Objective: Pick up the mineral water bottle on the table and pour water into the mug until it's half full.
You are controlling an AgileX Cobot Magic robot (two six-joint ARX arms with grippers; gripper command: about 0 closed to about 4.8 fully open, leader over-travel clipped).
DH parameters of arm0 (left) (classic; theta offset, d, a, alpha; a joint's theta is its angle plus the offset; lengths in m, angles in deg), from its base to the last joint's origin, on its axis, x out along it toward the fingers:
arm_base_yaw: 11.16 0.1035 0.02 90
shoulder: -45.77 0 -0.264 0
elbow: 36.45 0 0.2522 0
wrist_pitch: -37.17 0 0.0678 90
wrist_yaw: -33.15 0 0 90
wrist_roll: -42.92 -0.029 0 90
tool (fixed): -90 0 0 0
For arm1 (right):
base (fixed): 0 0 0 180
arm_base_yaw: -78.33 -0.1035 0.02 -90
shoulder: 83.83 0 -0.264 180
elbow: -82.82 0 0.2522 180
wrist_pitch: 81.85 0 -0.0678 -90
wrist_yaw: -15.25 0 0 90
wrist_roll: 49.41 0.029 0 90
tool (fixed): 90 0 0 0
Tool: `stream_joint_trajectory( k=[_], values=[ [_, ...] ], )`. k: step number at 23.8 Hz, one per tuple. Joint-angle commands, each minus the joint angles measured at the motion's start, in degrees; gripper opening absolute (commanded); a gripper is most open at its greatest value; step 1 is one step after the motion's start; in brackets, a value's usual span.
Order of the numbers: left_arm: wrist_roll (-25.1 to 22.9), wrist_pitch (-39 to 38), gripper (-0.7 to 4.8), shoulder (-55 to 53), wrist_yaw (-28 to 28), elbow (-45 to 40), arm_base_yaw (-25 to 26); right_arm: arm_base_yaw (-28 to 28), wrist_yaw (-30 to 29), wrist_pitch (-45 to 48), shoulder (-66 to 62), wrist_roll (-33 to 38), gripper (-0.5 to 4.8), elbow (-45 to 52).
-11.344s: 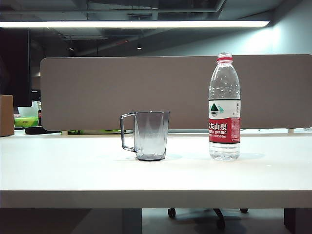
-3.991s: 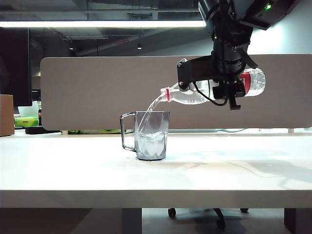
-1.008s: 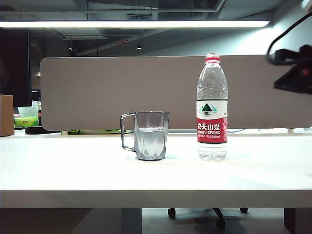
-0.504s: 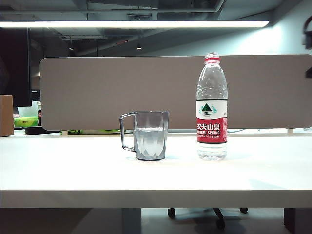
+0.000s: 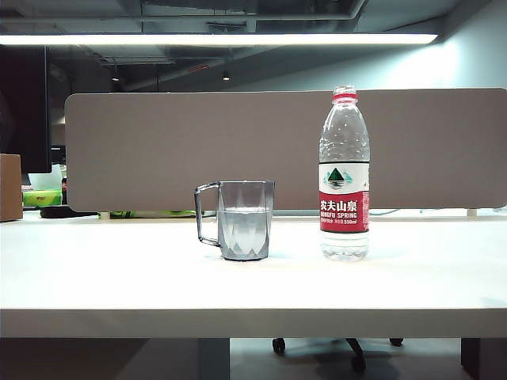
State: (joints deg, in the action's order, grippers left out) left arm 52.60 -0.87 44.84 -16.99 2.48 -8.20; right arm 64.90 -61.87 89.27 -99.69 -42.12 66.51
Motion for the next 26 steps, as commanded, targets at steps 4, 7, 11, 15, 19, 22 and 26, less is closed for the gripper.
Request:
stream_joint_trajectory(
  k=[4,7,11,15,19,22,26],
  values=[
    [-0.44,0.59,-0.05,-0.07,0.0,0.37,-0.09,5.99,-0.13,-18.78,8.26,0.24,-0.01,-0.22],
    [-0.44,0.59,-0.05,-0.07,0.0,0.37,-0.09,8.15,-0.11,-22.51,10.51,0.24,-0.01,-0.28],
    [-0.44,0.59,-0.05,-0.07,0.0,0.37,-0.09,10.95,-0.46,-22.21,14.47,0.52,-0.01,-0.22],
    [-0.44,0.72,-0.05,-0.02,0.0,0.37,-0.09,13.09,-2.97,-15.74,15.87,-0.98,-0.01,1.77],
    [-0.44,0.7,-0.05,-0.02,0.0,0.37,-0.09,13.03,-9.14,-13.86,15.87,-7.04,-0.01,2.49],
    [-0.44,0.7,-0.05,-0.02,0.0,0.37,-0.09,13.0,-13.0,-13.38,15.87,-9.31,-0.01,2.49],
    [-0.44,0.7,-0.05,-0.02,0.02,0.37,-0.09,12.98,-14.51,-9.9,15.87,-9.16,-0.01,2.49]
  ],
)
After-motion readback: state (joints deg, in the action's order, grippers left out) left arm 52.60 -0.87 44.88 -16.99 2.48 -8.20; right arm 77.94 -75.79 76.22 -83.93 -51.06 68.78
